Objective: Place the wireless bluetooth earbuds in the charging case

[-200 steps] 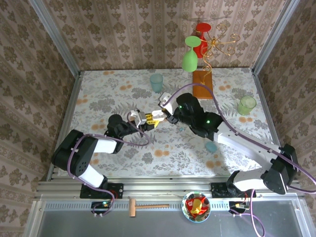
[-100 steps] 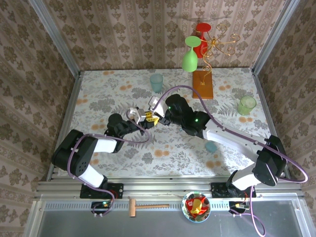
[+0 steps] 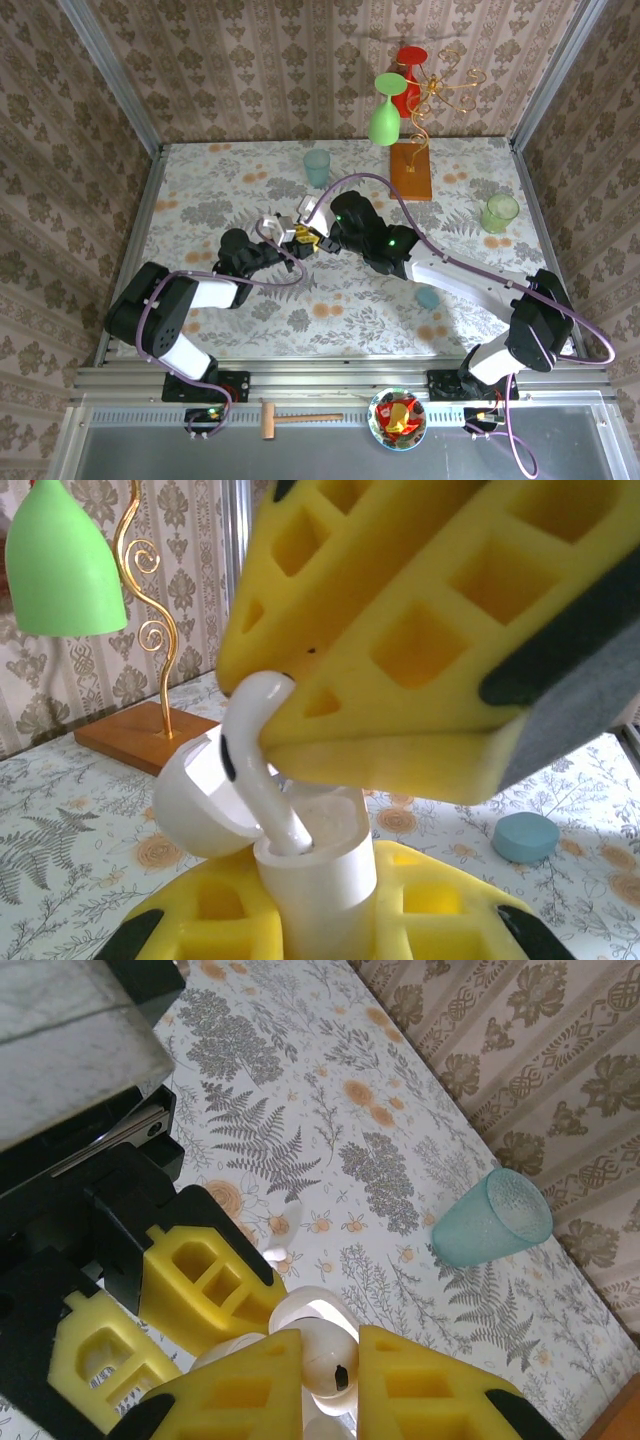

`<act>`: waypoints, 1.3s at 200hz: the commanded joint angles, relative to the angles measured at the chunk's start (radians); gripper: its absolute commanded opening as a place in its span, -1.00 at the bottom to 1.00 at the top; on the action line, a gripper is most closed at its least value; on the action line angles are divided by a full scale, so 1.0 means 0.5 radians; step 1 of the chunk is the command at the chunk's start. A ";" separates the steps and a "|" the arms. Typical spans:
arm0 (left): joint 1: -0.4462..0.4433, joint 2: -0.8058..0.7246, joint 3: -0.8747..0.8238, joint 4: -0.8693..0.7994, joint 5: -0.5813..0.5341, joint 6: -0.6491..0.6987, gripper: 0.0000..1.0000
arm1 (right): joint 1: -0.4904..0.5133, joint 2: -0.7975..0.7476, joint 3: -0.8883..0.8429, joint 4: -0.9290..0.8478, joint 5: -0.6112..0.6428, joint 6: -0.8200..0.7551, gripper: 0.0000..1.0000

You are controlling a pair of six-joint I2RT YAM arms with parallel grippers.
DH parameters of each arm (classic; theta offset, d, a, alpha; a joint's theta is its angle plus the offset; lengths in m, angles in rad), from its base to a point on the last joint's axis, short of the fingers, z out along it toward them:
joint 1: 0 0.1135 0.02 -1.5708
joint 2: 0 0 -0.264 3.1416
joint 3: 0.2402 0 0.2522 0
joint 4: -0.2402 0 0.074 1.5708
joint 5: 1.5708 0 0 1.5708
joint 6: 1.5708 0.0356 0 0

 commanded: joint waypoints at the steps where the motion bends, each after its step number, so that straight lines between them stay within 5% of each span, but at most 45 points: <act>1: -0.005 -0.013 0.069 0.059 -0.094 -0.144 -1.00 | 0.011 -0.007 0.008 0.051 -0.040 -0.015 -0.70; 65: -0.027 -0.008 0.119 0.061 -0.063 -0.225 -1.00 | 0.011 -0.043 -0.039 0.031 -0.129 -0.002 -0.67; 169: -0.026 -0.011 0.107 0.059 -0.075 -0.134 -1.00 | -0.022 -0.207 -0.059 0.041 -0.160 0.080 -0.12; 260: 0.025 -0.013 0.107 0.061 0.057 0.067 -1.00 | -0.377 -0.502 -0.263 0.291 -0.789 0.917 0.23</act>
